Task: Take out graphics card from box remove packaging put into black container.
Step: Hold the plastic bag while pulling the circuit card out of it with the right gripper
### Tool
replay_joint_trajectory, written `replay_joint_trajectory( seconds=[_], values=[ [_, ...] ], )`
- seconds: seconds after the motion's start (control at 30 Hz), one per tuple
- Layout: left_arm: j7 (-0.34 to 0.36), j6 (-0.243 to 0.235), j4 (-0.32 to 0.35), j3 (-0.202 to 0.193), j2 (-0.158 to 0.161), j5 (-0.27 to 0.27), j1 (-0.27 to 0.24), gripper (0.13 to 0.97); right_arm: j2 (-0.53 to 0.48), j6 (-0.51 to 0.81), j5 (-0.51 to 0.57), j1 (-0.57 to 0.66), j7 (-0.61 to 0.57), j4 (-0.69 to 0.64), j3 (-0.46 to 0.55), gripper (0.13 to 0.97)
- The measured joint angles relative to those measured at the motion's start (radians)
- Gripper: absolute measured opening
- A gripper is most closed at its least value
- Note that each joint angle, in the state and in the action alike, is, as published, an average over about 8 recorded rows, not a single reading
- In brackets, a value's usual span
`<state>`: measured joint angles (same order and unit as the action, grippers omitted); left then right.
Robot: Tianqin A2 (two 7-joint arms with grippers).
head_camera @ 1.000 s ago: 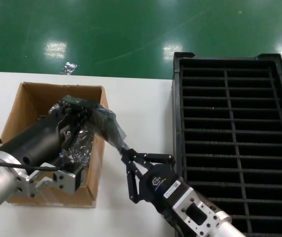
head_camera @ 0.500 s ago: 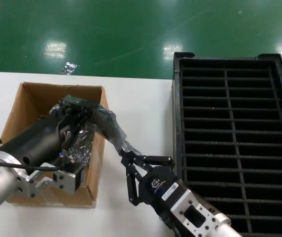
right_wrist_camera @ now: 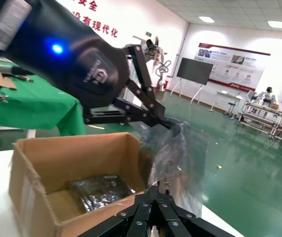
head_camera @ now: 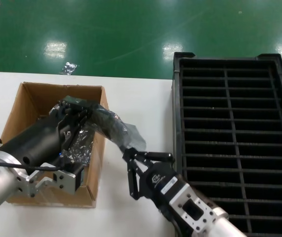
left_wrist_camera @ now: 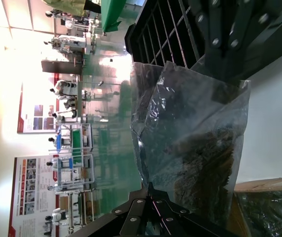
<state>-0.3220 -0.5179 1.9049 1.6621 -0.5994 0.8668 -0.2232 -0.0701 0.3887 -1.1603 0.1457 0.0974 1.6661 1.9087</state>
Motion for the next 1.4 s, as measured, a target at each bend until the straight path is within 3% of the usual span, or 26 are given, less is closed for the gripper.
replay_joint_trajectory(
  seconds=[0.4, 0.77, 1.07, 1.4],
  values=[
    [0.000, 0.000, 0.000, 0.000, 0.000, 0.000, 0.000, 0.138, -0.030, -0.032, -0.158, 0.133, -0.095, -0.147, 0.003, 0.132],
    [0.000, 0.000, 0.000, 0.000, 0.000, 0.000, 0.000, 0.138, -0.073, 0.089, -0.340, 0.289, -0.072, -0.314, 0.014, 0.130],
    [0.000, 0.000, 0.000, 0.000, 0.000, 0.000, 0.000, 0.138, -0.072, 0.114, -0.393, 0.344, -0.082, -0.403, 0.039, 0.130],
    [0.000, 0.000, 0.000, 0.000, 0.000, 0.000, 0.000, 0.138, -0.055, 0.071, -0.426, 0.334, -0.139, -0.404, 0.045, 0.150]
  ],
)
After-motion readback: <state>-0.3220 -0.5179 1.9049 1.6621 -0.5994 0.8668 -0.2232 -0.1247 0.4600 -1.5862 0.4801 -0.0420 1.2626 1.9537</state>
